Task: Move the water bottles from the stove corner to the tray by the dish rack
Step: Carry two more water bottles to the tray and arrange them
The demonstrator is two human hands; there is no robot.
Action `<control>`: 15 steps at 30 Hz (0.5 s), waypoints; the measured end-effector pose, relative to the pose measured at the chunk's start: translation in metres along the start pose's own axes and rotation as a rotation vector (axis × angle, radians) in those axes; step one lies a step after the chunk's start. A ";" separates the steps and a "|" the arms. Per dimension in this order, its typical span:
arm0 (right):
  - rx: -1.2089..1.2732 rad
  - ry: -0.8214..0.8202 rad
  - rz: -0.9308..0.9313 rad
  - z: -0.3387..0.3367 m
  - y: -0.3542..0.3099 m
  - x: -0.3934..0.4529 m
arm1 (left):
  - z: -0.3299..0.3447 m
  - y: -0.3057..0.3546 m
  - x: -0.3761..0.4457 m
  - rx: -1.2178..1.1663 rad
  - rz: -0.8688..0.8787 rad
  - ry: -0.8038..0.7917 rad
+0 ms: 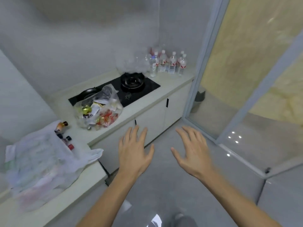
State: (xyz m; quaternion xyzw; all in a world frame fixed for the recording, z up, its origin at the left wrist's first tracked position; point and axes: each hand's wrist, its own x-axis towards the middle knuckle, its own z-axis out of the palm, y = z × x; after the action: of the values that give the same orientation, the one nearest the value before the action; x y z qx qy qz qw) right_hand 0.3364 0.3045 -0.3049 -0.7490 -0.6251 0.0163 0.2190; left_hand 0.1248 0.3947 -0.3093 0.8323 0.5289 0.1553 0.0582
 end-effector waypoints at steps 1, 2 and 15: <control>-0.009 0.002 0.017 0.002 0.013 0.014 | 0.009 0.005 0.021 -0.001 0.018 -0.017; -0.013 0.007 0.031 0.005 0.027 0.029 | 0.019 0.010 0.041 0.004 0.037 -0.027; -0.017 -0.064 0.058 0.021 0.200 0.296 | 0.100 0.079 0.310 0.045 -0.028 -0.011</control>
State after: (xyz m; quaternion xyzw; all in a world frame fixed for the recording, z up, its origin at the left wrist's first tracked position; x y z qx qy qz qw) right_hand 0.5803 0.5655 -0.3193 -0.7678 -0.6099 0.0413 0.1918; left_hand 0.3464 0.6454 -0.3219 0.8267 0.5438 0.1377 0.0445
